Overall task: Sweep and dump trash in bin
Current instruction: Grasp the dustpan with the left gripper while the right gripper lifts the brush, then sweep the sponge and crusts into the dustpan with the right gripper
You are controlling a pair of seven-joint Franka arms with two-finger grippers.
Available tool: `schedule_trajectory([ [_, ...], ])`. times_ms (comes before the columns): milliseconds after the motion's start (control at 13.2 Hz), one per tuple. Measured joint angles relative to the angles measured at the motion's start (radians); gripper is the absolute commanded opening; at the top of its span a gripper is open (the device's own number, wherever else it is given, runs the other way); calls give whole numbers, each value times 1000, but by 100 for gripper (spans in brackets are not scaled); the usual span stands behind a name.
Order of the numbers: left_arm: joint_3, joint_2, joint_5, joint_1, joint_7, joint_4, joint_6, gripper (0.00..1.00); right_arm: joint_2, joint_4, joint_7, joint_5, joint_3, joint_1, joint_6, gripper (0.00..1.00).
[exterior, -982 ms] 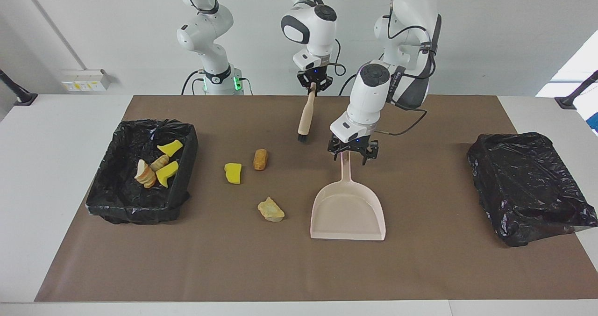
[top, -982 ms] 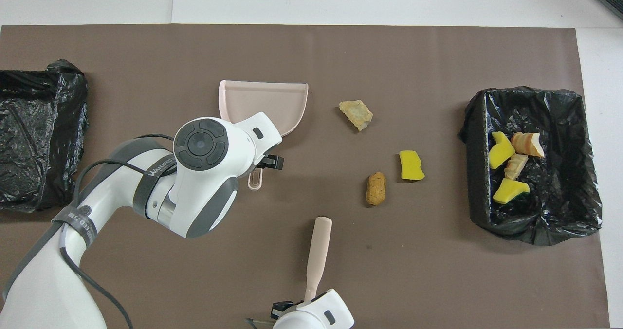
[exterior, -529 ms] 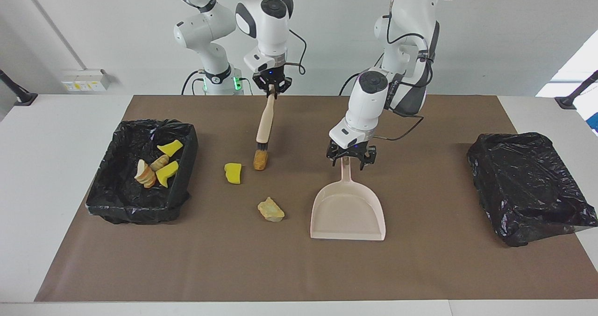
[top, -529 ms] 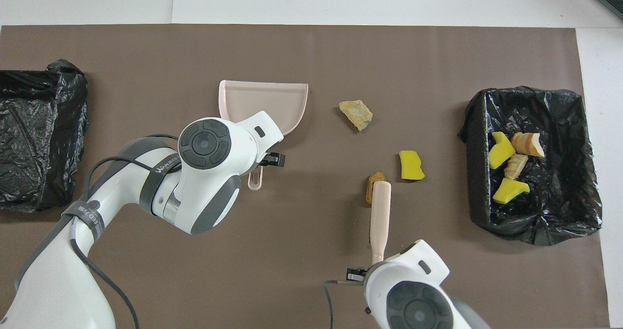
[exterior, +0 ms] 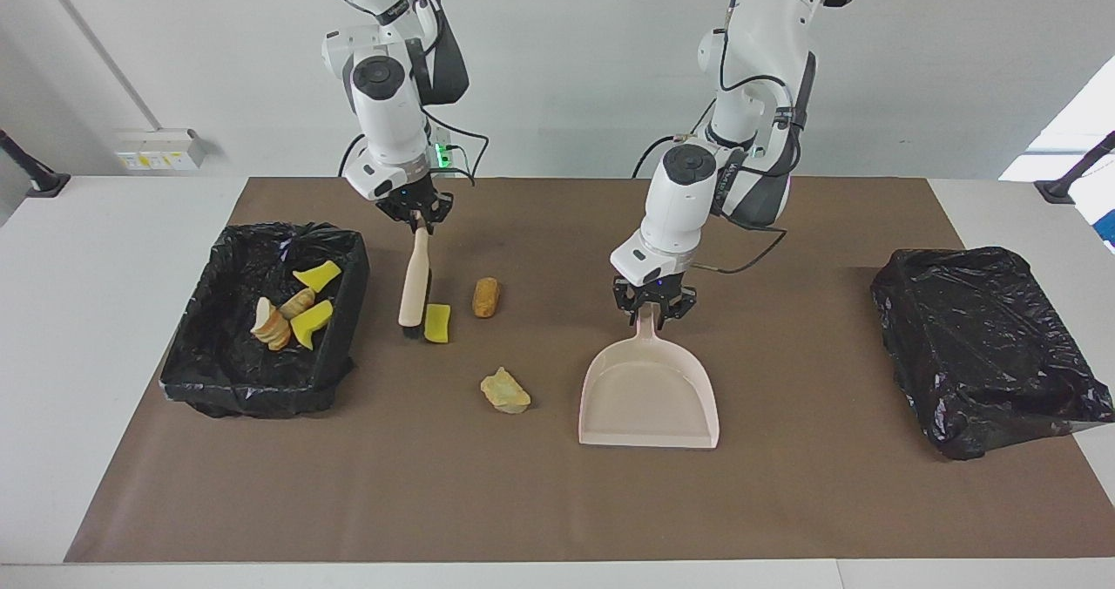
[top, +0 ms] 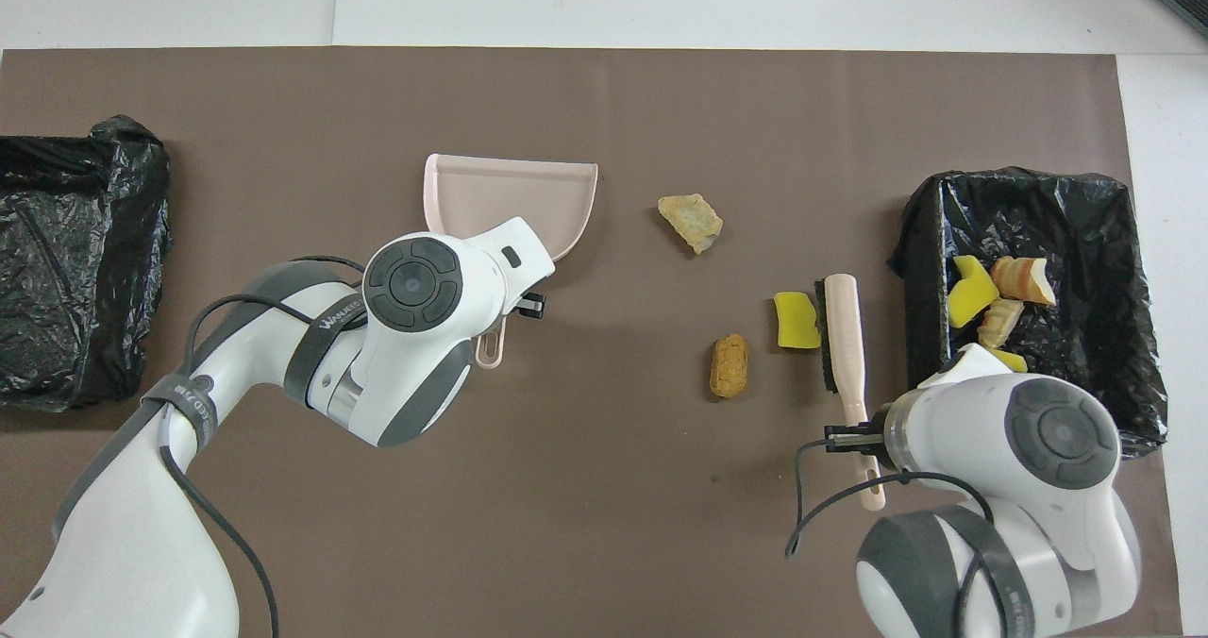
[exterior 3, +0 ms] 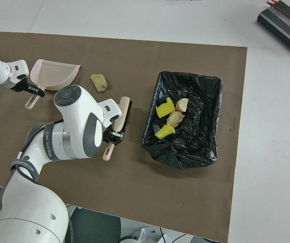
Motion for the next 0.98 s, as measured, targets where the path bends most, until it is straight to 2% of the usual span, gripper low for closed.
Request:
schedule_trajectory([
  [227, 8, -11, 15, 4, 50, 23, -47, 2, 0, -26, -38, 56, 5, -17, 8, 0],
  [453, 12, -81, 19, 36, 399, 38, -243, 2, 0, -94, -36, 97, 12, 20, 93, 0],
  [680, 15, -158, 19, 75, 775, 35, -413, 2, 0, -100, -2, 210, 14, 83, 104, 0],
  [982, 5, -187, 19, 72, 1069, -22, -449, 0, 44, -60, 95, 225, 15, 170, 119, 0],
])
